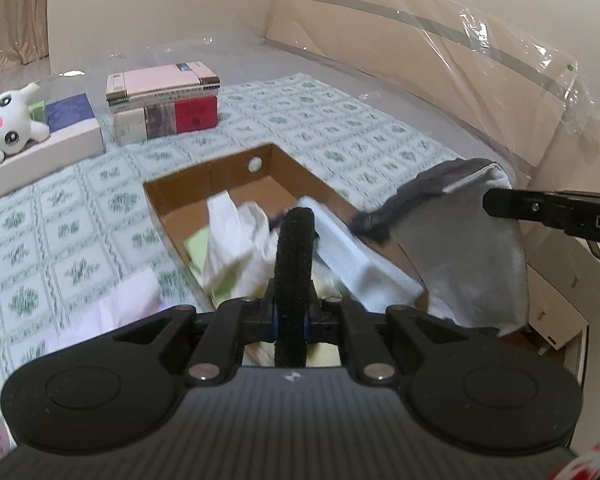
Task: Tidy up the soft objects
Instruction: 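Lower the grey bag into the box with the right gripper while the left lowers the eye mask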
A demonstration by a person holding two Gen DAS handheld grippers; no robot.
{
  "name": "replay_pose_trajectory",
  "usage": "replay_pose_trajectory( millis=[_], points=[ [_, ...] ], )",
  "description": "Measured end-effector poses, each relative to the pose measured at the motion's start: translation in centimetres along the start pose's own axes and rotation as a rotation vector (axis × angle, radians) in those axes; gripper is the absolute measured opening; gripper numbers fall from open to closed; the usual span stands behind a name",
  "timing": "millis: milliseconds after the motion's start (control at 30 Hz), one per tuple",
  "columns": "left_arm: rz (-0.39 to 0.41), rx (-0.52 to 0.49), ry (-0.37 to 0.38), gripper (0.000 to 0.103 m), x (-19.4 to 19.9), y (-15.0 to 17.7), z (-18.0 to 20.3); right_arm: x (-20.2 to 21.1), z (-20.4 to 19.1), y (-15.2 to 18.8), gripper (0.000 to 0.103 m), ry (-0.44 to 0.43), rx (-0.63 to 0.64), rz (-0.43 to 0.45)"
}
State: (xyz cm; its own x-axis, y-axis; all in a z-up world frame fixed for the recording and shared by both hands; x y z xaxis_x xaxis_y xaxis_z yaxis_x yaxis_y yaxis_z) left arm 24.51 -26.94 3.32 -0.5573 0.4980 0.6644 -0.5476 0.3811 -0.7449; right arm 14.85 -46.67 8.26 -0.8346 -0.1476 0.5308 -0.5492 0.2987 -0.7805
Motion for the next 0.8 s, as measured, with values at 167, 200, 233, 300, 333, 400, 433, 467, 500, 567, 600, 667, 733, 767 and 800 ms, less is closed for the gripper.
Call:
replay_pose_trajectory(
  millis=[167,200,233,300,333,400,433,467,500,567,600,667,733,767,800],
  points=[
    [-0.003,0.021,-0.021,0.009,-2.5,-2.3,-2.3,-3.3,-0.1,-2.9,0.003,-0.014,0.045,-0.001],
    [-0.005,0.027,-0.023,0.009,-3.0,-2.8,-2.8,-4.0,-0.1,-3.4,0.003,-0.018,0.053,-0.002],
    [-0.007,0.033,-0.024,0.009,-3.6,-3.2,-3.3,-4.8,-0.2,-4.0,0.003,-0.02,0.061,-0.002],
    [-0.009,0.038,-0.033,0.009,-4.5,-4.0,-4.2,-6.3,-0.3,-5.2,0.003,-0.026,0.078,0.0],
    [-0.011,0.039,-0.039,0.009,-5.0,-4.3,-4.6,-7.1,-0.3,-5.7,0.003,-0.029,0.082,0.001],
    [-0.016,0.039,-0.047,0.009,-6.0,-5.1,-5.5,-8.8,-0.5,-6.7,0.003,-0.04,0.088,0.004],
    [-0.018,0.039,-0.054,0.009,-6.5,-5.4,-5.9,-9.6,-0.5,-7.1,0.003,-0.048,0.089,0.005],
    [-0.02,0.037,-0.062,0.009,-7.0,-5.7,-6.3,-10.2,-0.5,-7.5,0.003,-0.054,0.088,0.006],
    [-0.022,0.037,-0.067,0.009,-7.5,-6.0,-6.7,-11.0,-0.6,-8.0,0.003,-0.061,0.086,0.008],
    [-0.027,0.038,-0.079,0.009,-8.4,-6.4,-7.5,-12.5,-0.8,-8.7,0.003,-0.076,0.088,0.011],
    [-0.031,0.036,-0.087,0.009,-9.0,-6.6,-7.9,-13.4,-1.0,-9.1,0.003,-0.085,0.09,0.015],
    [-0.032,0.037,-0.098,0.009,-9.7,-7.0,-8.6,-14.8,-1.3,-9.8,0.003,-0.101,0.092,0.029],
    [-0.034,0.041,-0.105,0.009,-10.5,-7.2,-9.3,-16.0,-1.4,-10.3,0.003,-0.123,0.092,0.058],
    [-0.036,0.045,-0.107,0.01,-10.8,-7.2,-9.6,-16.7,-1.5,-10.5,0.003,-0.136,0.095,0.076],
    [-0.039,0.048,-0.11,0.01,-11.2,-7.2,-9.9,-17.3,-1.5,-10.6,0.003,-0.144,0.105,0.092]
  ],
)
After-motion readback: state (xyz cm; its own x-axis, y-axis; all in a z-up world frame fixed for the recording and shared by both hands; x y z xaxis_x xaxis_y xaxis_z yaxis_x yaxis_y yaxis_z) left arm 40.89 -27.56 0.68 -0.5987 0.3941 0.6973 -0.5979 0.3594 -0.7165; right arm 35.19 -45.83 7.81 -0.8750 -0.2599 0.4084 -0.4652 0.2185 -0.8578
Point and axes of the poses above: each gripper's, at about its wrist camera, not at the fingertips, and x roughly against the way its jaws point, z to its right, y to its underside, the point moved 2 cm from there along -x, roughly the way its jaws point, and after that the axes turned 7 degrees about -x, right-handed, at the moved point
